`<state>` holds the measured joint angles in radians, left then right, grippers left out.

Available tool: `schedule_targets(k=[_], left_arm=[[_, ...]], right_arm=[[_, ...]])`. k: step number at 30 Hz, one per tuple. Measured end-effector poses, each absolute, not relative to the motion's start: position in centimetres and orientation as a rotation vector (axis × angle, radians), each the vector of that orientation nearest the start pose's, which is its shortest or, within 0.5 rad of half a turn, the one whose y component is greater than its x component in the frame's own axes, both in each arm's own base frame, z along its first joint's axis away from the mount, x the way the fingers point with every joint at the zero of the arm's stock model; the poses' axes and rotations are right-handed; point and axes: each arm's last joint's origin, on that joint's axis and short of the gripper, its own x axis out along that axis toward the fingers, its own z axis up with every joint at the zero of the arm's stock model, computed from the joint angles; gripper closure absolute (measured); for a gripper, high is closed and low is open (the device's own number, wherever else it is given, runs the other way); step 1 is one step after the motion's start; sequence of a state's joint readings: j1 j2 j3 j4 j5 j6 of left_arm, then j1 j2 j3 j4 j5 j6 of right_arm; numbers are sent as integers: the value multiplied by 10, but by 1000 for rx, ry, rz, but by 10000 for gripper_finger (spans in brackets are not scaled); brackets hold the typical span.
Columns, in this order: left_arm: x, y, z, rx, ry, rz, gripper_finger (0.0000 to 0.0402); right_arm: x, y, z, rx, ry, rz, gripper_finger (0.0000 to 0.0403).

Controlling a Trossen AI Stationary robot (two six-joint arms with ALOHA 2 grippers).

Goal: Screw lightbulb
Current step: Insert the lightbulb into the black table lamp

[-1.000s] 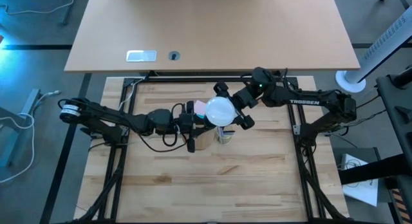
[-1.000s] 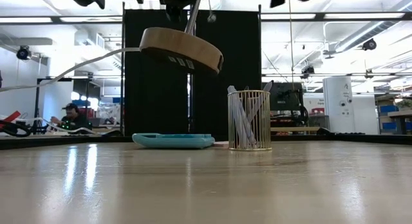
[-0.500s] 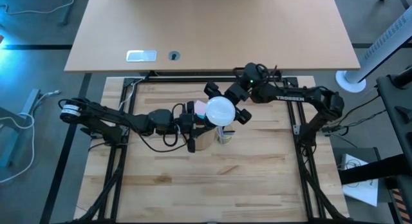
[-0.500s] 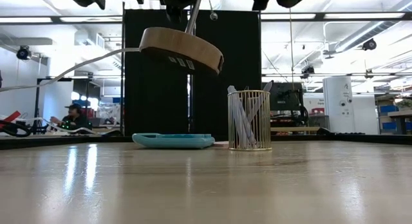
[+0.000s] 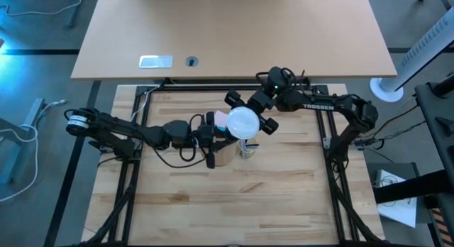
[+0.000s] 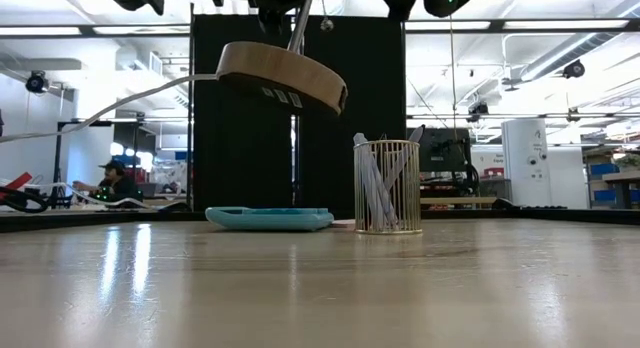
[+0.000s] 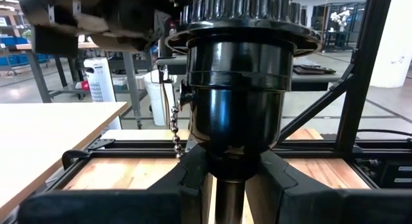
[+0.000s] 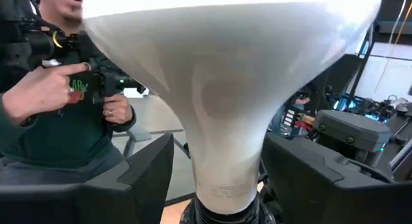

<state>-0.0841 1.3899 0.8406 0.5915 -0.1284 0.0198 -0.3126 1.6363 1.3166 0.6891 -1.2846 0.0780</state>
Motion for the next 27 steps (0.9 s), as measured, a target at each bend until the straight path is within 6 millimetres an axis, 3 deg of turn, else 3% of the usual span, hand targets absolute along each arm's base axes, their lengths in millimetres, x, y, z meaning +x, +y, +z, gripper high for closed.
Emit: schedule_targets(k=[15, 21, 27], left_arm=[[308, -17, 291, 22, -37, 87, 340], [305, -11, 294, 12, -38, 162, 340], [301, -9, 298, 7, -41, 225, 340]], right_arm=[[349, -86, 377, -184, -221, 960, 226], [350, -90, 378, -180, -233, 895, 253], [350, -95, 378, -171, -245, 812, 254]])
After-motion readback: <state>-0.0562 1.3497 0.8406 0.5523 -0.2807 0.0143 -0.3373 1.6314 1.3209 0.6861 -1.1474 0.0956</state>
